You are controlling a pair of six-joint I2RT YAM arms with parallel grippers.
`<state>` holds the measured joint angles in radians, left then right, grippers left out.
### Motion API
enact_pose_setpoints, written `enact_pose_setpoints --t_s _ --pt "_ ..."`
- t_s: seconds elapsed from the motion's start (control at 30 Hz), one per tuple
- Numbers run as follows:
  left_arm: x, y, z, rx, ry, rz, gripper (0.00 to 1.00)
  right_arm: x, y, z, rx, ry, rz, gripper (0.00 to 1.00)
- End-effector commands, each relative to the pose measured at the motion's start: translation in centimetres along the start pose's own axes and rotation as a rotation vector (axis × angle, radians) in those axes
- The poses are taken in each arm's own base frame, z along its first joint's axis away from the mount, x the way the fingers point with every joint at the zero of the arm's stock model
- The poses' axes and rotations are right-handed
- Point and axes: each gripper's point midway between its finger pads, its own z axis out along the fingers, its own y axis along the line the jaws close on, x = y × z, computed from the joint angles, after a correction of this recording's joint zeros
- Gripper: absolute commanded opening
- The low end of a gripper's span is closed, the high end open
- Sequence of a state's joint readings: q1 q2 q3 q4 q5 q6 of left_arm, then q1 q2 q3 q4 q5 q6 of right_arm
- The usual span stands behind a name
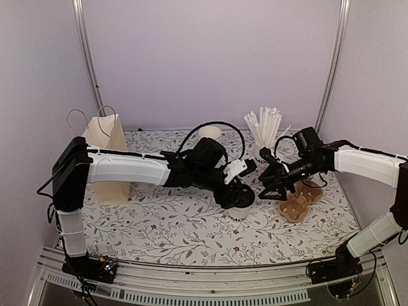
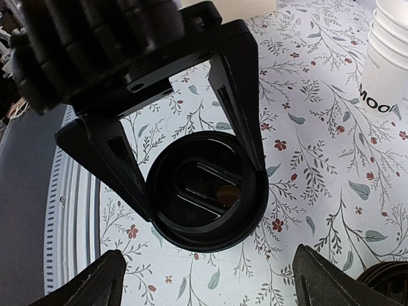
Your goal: Pack the takeout coffee
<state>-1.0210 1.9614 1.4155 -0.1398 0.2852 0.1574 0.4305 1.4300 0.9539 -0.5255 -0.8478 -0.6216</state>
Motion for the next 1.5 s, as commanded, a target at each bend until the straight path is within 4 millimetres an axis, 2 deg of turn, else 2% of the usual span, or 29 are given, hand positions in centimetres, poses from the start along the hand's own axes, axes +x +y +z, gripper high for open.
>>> enact_pose_setpoints --t_s 0.0,0.13,0.2,0.47,0.73,0.93,1.17,1.23,1.3,1.47 --pt "1.1 1.1 0.8 0.009 0.023 -0.061 0.79 0.9 -0.5 0.5 -0.003 0.021 0.041 0.94" --pt "2.1 0.9 1.4 0.030 0.040 -0.081 0.80 1.3 -2.5 0.9 0.055 0.048 0.131 0.91" --pt "2.5 0.7 1.5 0.036 0.042 -0.085 0.81 1.2 -2.8 1.2 0.038 0.044 0.185 0.87" --pt "4.3 0.3 1.3 0.053 0.060 -0.118 0.81 1.9 -2.9 3.0 -0.067 0.045 0.326 0.67" --pt "5.8 -0.5 1.2 0.072 0.011 -0.141 0.81 2.1 -2.9 3.8 -0.120 0.047 0.388 0.63" --pt "6.9 -1.2 2.0 0.106 -0.015 -0.162 0.81 4.2 -3.7 5.1 -0.118 0.106 0.441 0.60" --pt "9.8 -1.8 3.3 0.123 -0.004 -0.214 0.81 7.0 -5.0 6.2 -0.067 0.187 0.499 0.54" --pt "10.2 -2.0 3.3 0.120 0.003 -0.216 0.81 6.7 -4.7 6.2 -0.081 0.178 0.498 0.53" --pt "10.1 -2.0 3.2 0.107 -0.001 -0.205 0.81 5.5 -4.3 5.8 -0.103 0.149 0.479 0.53" --pt "7.5 -1.3 2.0 0.072 -0.050 -0.160 0.81 1.9 -2.8 4.2 -0.172 0.062 0.407 0.61"
